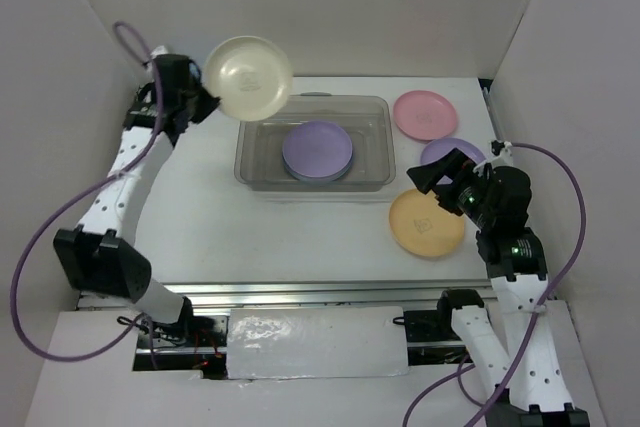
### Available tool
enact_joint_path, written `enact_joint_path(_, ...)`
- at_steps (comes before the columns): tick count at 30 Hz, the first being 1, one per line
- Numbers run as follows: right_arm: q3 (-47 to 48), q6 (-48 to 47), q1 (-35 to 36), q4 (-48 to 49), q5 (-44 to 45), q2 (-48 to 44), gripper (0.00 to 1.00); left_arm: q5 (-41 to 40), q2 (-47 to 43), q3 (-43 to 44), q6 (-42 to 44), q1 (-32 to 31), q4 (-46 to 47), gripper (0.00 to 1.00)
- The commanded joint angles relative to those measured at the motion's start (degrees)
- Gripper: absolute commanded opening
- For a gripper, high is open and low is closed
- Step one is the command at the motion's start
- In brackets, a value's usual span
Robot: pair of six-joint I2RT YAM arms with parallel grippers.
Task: Place the plates into the plastic bin on the countertop
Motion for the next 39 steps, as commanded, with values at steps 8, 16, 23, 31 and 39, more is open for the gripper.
enact_joint_path(8, -3.3, 0.8, -9.6, -2.0, 1.8, -0.8, 1.00, 6.8, 28.0, 22.6, 10.1, -16.1, -5.2, 0.00)
enact_joint_path(16, -5.2, 2.4, -12.8, -6.8, 8.8, -4.6, 1.00, 6.1, 37.8, 26.9, 9.3, -17.6, -8.8, 0.00)
enact_joint_path(23, -4.8, 2.9, -12.9, -7.9, 9.8, -4.2, 1.00, 3.4, 37.1, 27.2, 7.8, -17.5, -11.6, 0.77)
enact_joint_path(31, -4.3, 5.2, -13.2, -12.2, 21.3, -1.0, 1.00, 1.2, 27.6, 24.4, 8.7, -18.7, -11.7, 0.99)
enact_joint_path(39, -9.0, 7.8, -14.3, -13.1, 28.6, 6.2, 1.00, -1.6, 15.1, 15.4, 12.7, -20.4, -18.1, 0.99)
